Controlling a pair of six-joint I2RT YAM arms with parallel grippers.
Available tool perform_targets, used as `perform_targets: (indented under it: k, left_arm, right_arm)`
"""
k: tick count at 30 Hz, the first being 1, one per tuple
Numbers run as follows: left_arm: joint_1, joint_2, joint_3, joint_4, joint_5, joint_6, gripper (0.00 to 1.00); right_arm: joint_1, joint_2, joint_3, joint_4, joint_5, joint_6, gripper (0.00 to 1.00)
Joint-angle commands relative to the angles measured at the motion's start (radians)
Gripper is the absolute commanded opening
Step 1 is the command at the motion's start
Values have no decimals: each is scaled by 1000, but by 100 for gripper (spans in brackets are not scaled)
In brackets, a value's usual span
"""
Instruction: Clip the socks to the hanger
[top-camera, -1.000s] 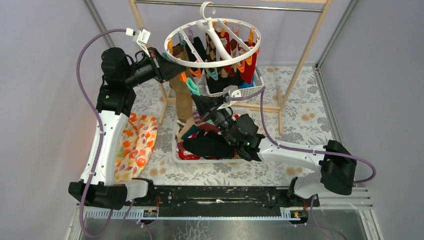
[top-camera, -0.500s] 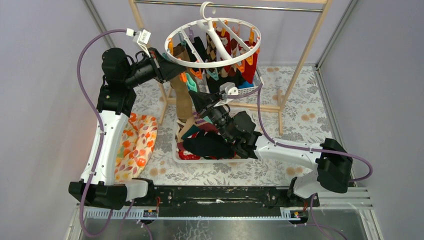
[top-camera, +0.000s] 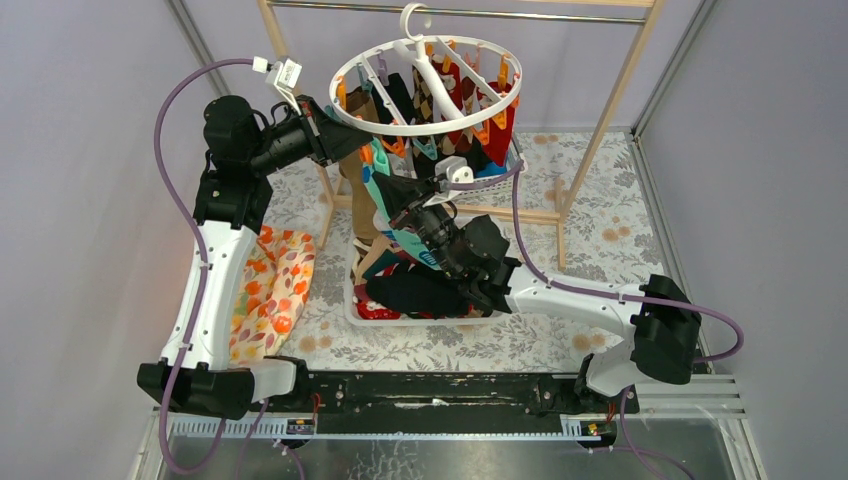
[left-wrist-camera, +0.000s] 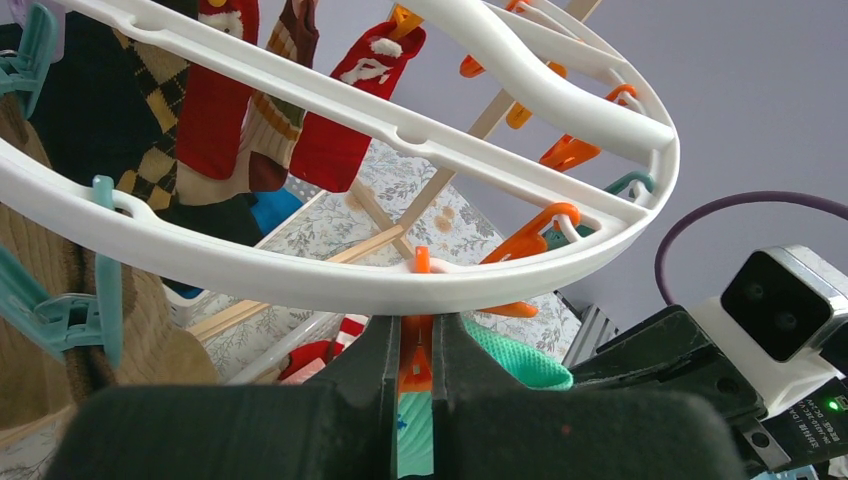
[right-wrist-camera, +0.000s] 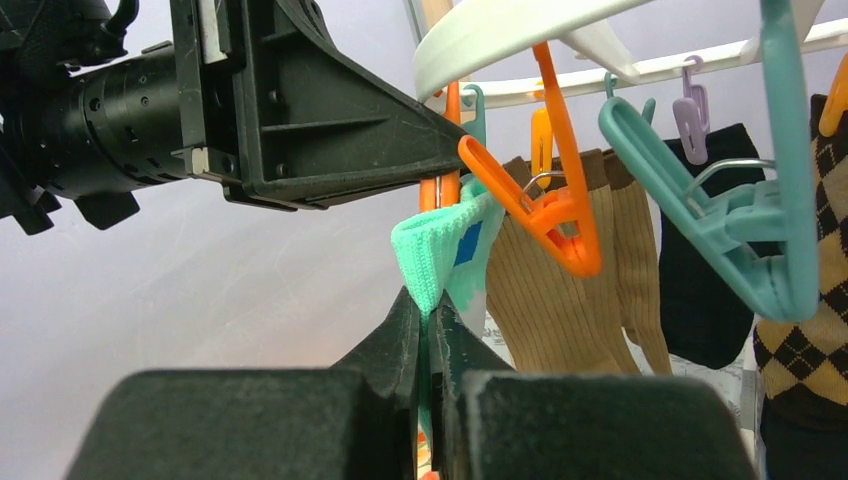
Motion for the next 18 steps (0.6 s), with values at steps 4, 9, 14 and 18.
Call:
perform_targets:
  k: [4,9,14,18]
  left_arm:
    - [-1,-27,7,33,-61,-6,0]
    - [-6,-34,3,33,-123,-4,0]
    - [-14,-33,1,5,-155,29,0]
    - [-23,-35,-8,-3,-184,39,0]
  right_arm:
    - [-1,-22,-44,47,54,-3,0]
    - [0,-12,-40,40,74,-1,0]
    - [0,-10,-32,44,73,-7,0]
    - [0,2,-10,35,46,-3,0]
